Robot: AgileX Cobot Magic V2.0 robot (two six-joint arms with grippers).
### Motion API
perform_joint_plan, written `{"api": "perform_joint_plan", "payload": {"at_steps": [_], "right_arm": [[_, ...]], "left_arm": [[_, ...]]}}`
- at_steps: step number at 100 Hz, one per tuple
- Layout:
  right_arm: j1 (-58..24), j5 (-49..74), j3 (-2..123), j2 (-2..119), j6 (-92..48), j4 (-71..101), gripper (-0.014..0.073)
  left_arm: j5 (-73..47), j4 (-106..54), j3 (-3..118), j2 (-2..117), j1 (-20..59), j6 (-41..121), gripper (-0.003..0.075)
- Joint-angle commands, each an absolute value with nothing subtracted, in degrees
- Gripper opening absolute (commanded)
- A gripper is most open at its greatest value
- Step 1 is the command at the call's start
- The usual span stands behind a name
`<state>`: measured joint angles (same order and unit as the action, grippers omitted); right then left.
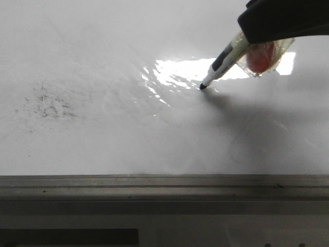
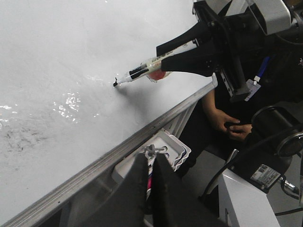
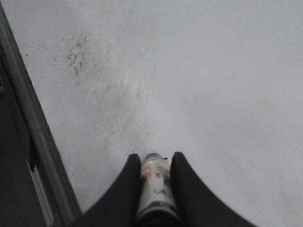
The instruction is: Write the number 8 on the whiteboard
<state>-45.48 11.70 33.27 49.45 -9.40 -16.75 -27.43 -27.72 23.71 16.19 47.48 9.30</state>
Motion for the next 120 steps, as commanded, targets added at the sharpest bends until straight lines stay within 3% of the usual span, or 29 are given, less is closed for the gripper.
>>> {"api": "perform_joint_plan", "payload": {"at_steps": [1,83,120], "right_arm": [[-45.06,10.27,34.77,51.03,-9.32,-16.7,-0.0043],[-45.06,32.14,34.66,46.13,-6.45,-14.66,-0.0043],[-45.26,19.69,30.7,49.52,-6.45,-9.33,-0.0043]], "left_arm": [[-23.12,-29.02,25.13,16.87,47.77,8.9,-0.002],[-23.33,-29.43,25.13,16.87,47.77,8.98,-0.002],[-23.33,-29.43,25.13,16.87,47.77,8.98,-0.002]]}}
